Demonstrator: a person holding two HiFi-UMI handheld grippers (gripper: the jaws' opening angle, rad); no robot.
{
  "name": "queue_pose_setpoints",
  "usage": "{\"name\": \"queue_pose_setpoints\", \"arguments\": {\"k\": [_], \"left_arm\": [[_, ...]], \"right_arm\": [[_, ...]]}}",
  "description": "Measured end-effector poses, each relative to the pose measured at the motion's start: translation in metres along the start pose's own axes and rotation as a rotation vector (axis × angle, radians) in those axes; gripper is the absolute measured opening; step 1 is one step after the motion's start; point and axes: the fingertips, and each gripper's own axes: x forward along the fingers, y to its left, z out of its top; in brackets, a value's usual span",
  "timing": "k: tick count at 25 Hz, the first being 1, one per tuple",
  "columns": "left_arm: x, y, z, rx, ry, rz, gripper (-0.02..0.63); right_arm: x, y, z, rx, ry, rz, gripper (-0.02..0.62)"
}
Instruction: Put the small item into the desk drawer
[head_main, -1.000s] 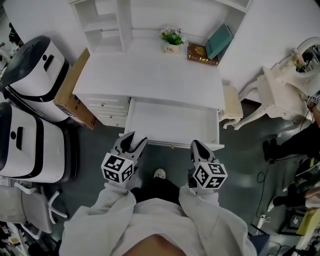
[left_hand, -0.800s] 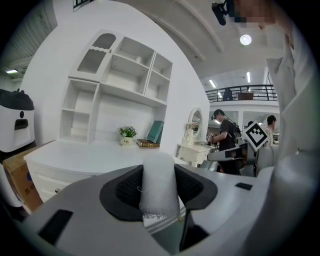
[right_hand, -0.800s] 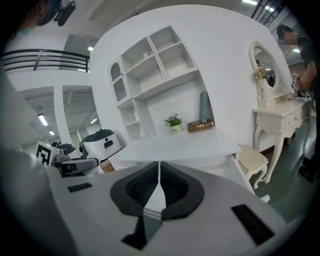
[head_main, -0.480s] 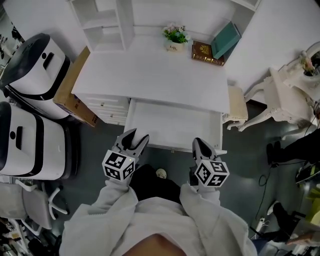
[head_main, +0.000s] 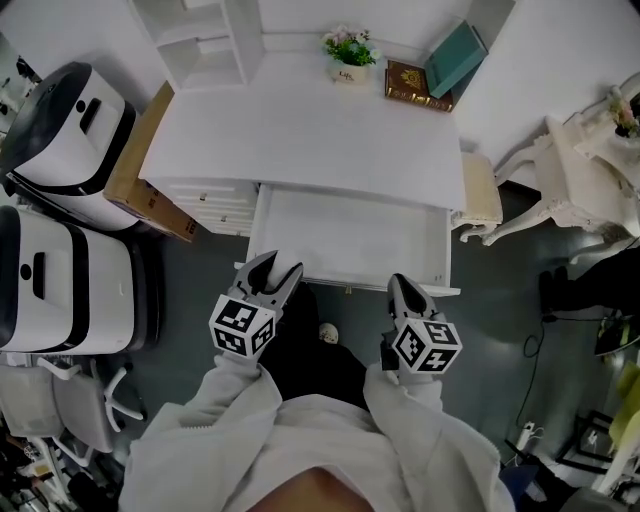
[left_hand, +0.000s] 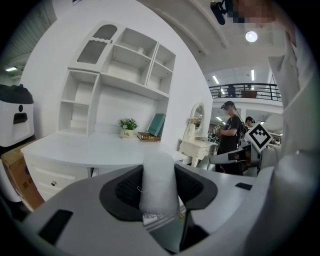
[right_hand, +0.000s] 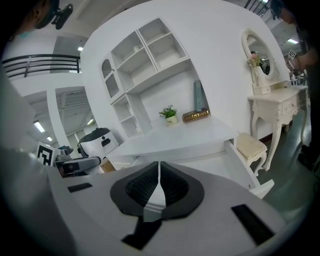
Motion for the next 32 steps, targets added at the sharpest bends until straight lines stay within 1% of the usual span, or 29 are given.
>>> {"name": "queue_pose_setpoints", "arguments": {"k": [3, 8, 13, 18, 23, 32], "left_arm": [[0.002, 0.002, -0.006, -0.010, 0.019, -0.001, 0.193], [0.006, 0.017, -0.019, -0.047, 0.054, 0.008, 0.193], [0.026, 0.030, -0.019, -0.070, 0.065, -0.004, 0.193], [0.056, 0.045, -0.012, -0.080, 0.082, -0.010, 0.193], [0.085, 0.067, -0.019, -0.101, 0.129, 0.030, 0.193], [0.132, 0.093, -0.043, -0.134, 0.229, 0.068, 0.195]], "right_arm": [[0.008, 0.001, 0.000, 0.000, 0.011, 0.009, 0.038], [0.026, 0.009, -0.006, -0.005, 0.037, 0.026, 0.038], [0.044, 0.009, -0.004, -0.011, 0.062, 0.023, 0.038], [0.068, 0.002, 0.008, -0.012, 0.086, 0.012, 0.038], [0.092, -0.007, 0.011, -0.004, 0.127, 0.003, 0.038], [0.122, -0.020, 0.006, 0.030, 0.194, -0.019, 0.038]]}}
